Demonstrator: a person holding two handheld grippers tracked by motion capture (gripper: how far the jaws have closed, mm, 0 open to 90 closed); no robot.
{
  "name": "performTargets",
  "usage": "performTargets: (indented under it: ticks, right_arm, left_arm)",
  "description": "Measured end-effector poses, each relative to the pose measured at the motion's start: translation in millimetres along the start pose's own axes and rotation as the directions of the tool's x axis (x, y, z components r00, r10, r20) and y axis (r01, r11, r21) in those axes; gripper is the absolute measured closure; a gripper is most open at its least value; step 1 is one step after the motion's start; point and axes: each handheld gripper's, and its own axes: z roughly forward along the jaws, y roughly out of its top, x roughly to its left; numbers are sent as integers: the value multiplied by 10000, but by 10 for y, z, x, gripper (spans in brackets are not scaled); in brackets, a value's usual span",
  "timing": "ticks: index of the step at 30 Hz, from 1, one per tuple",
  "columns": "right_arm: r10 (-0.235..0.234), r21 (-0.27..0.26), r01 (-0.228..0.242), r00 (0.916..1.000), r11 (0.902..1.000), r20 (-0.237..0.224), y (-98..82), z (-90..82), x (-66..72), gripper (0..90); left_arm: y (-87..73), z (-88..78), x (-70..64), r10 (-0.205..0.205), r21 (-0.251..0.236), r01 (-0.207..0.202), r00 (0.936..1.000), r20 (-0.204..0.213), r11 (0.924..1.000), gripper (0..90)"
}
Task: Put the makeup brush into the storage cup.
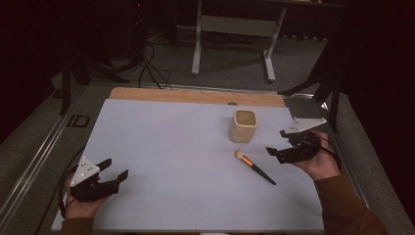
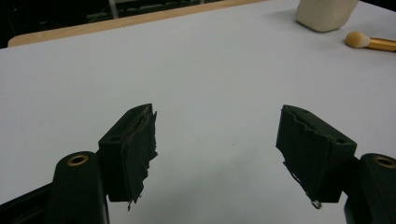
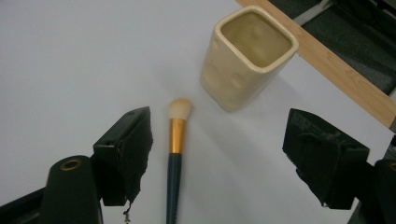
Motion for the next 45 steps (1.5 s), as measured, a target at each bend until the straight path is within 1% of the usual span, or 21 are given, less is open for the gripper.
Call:
performTargets:
  ticks: [2, 5, 11, 13, 14, 17, 22, 24, 34, 41, 43, 44, 45]
  right_arm:
    - [-51, 195, 52, 10000, 9998, -18, 42, 14, 2, 235]
    - [-266, 485, 269, 9996, 9985, -66, 101, 55, -4, 239]
    - [-373, 927, 393, 9990, 9949, -230, 171, 153, -19, 256]
    - [-375, 969, 399, 9990, 9945, -263, 181, 176, -22, 257]
    - [-429, 1078, 460, 9986, 9931, -310, 199, 209, -31, 258]
    - [-405, 1222, 451, 9984, 9915, -399, 223, 251, -39, 259]
    - [-548, 1392, 612, 9973, 9884, -489, 257, 307, -45, 262]
    - [-594, 1458, 669, 9967, 9870, -557, 267, 329, -54, 291]
    - [-627, 1839, 755, 9953, 9800, -743, 290, 437, -91, 298]
    - [-761, 2092, 930, 9933, 9734, -874, 331, 529, -110, 297]
    - [-748, 2201, 929, 9932, 9710, -893, 346, 556, -109, 297]
    - [-835, 2254, 1024, 9923, 9689, -918, 353, 571, -114, 297]
    - [-825, 2329, 1025, 9921, 9671, -941, 359, 585, -114, 297]
  left_arm:
    - [0, 2, 0, 13, 33, -13, 10000, 5, 10000, 284]
    - [0, 3, -3, 17, 38, -17, 10000, 21, 10000, 284]
    - [-2, 16, -3, 10, 123, -10, 10000, 31, 9999, 282]
    - [-4, 19, -2, -17, 146, 16, 10000, 25, 9999, 282]
    - [-3, 18, -1, -19, 149, 18, 10000, 23, 9999, 279]
    - [-3, 14, 3, -22, 128, 22, 10000, 11, 9999, 279]
    - [-5, 17, 5, -31, 182, 31, 10000, -7, 9998, 279]
    - [-4, 16, 5, -23, 161, 23, 10000, -9, 9999, 279]
    - [-4, 18, 5, -39, 172, 39, 10000, 17, 9998, 278]
    - [-4, 18, 5, -36, 171, 36, 10000, 25, 9998, 277]
    - [-5, 18, 7, -36, 180, 35, 10000, 27, 9998, 277]
    - [-6, 19, 8, -42, 187, 41, 10000, 30, 9998, 277]
    - [-6, 19, 8, -42, 195, 42, 10000, 30, 9998, 277]
